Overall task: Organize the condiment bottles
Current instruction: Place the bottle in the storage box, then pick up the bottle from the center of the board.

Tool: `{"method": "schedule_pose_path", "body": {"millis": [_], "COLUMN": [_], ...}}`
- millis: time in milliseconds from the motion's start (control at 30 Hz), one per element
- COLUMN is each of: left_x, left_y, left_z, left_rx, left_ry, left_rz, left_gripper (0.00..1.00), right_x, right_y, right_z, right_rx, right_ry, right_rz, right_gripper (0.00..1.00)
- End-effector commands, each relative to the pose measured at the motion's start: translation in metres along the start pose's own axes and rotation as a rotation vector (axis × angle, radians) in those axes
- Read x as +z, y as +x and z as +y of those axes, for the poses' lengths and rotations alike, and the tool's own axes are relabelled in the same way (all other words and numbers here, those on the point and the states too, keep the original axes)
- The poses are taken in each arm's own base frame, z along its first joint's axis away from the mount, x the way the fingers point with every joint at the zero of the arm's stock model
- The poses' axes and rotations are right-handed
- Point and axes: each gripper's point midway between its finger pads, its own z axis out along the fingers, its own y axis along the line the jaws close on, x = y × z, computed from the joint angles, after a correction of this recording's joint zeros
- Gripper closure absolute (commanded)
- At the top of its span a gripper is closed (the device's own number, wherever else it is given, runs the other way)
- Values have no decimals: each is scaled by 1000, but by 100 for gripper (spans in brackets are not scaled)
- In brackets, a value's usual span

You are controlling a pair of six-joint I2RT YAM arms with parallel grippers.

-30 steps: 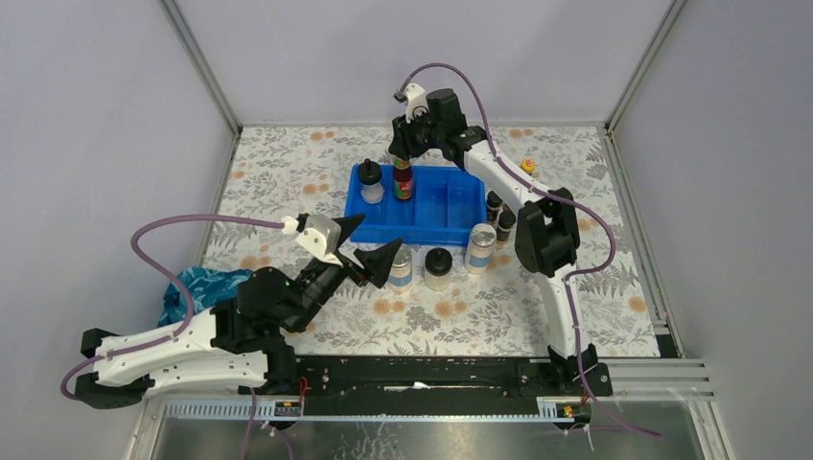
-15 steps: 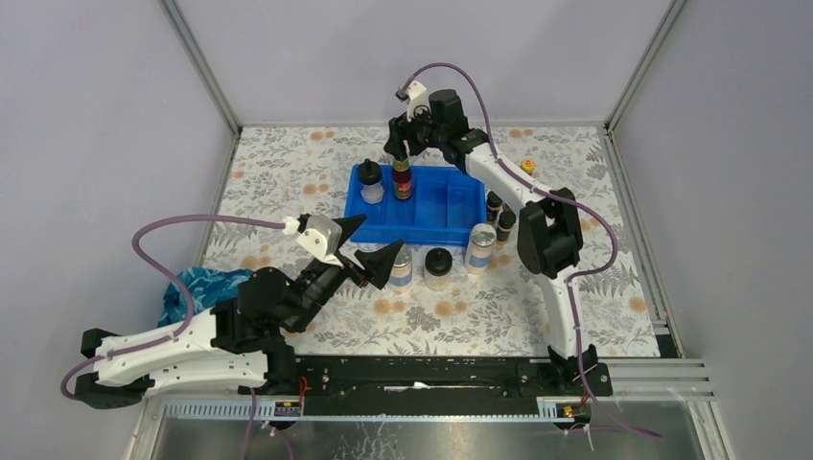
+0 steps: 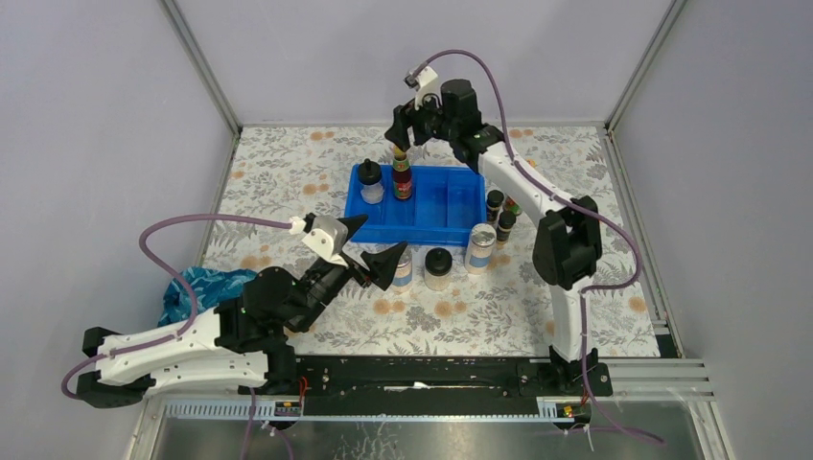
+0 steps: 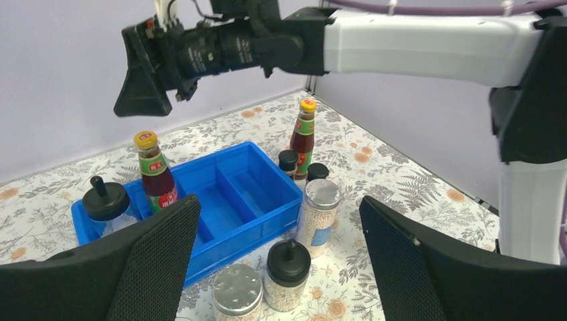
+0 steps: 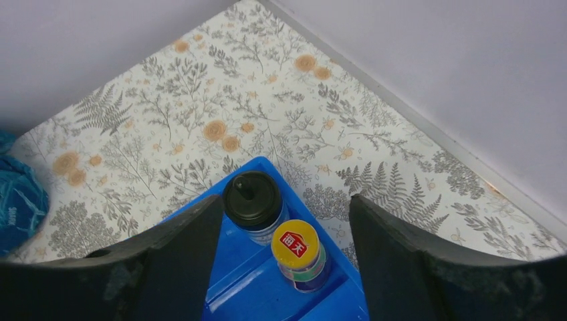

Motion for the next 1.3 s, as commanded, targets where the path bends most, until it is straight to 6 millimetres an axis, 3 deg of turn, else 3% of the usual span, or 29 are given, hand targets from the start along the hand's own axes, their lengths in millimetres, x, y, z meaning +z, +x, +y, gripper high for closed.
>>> {"method": "schedule_pose_path", "body": {"millis": [0,133,333,533,733,833,1000,1267], "left_x": [2,2,-1,6,20,24,27,33], "left_y": [-7,-9,-9,-1,36,57,83,131], "left_z": [1,2,6,9,14,16,22,61], "left_rx": [-5,-29,-65,-56,67,115,143,64], "left_ry": [-20,-32,-63,-134,-262,-326,-382,-475], "left_rz": [-8,11,41,108,280,356,440,613], "left_gripper": [6,5,1,1,1,1,1,1], "right_x": [-50,-83,-149,-224,-288,-300,-304,-308], "right_y": [-88,-108,-109,-78,-41,-23,-6,12], "right_z": [10,16,26,32,42,43,41,31], "right_rx": [-58,-56,-7,94,162,180,189,202], "right_ry": [44,90,196,347,440,469,496,557], "right_rz": [-201,-249,-285,-295,-321,-301,-259,-254], "right_gripper": [21,19,18,18,18,17,17,16]}}
